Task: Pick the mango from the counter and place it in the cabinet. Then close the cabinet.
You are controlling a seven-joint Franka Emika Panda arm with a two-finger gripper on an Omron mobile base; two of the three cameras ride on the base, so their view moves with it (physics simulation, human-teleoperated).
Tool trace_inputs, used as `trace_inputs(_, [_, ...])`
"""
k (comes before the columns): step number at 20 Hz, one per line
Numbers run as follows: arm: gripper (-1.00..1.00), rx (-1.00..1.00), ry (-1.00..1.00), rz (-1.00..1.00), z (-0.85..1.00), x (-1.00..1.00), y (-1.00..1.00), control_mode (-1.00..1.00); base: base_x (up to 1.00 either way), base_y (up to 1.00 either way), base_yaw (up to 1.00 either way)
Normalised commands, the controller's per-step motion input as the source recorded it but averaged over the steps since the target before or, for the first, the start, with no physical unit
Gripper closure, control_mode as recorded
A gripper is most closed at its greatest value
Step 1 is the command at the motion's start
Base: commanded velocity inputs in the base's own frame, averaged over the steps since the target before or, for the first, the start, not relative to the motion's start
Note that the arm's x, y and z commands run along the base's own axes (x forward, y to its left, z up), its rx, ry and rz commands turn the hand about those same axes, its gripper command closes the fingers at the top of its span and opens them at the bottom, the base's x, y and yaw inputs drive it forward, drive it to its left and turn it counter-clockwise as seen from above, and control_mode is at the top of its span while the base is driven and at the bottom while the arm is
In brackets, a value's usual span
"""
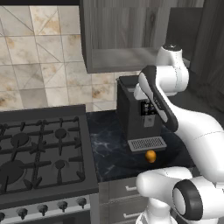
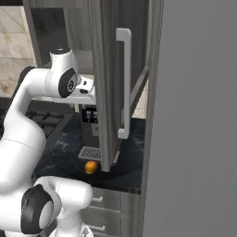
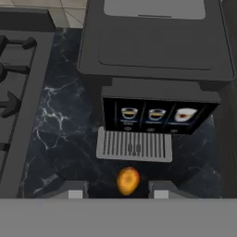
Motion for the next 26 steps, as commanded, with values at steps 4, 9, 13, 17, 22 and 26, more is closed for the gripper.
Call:
trace_inputs(4, [-1.0, 0.0, -0.01, 0.0, 0.0, -0.14, 0.0, -1.0, 0.0, 0.0, 0.0])
trace_inputs(9, [-1.0, 0.0, 0.0, 0.0, -0.24, -0.36, 0.0, -1.0, 0.0, 0.0, 0.0])
trace_inputs(13, [-1.0, 0.0, 0.01, 0.0, -0.36, -0.38, 0.0, -1.0, 0.0, 0.0, 0.0])
trace_inputs(17, [-1.0, 0.0, 0.02, 0.0, -0.39, -0.35, -0.08, -1.0, 0.0, 0.0, 0.0])
trace_inputs(22, [-1.0, 0.01, 0.08, -0.01, -0.41, -0.09, -0.19, -1.0, 0.0, 0.0, 0.0])
trace_inputs(26, [-1.0, 0.03, 0.07, -0.02, -0.41, 0.0, -0.21, -1.0, 0.0, 0.0, 0.0])
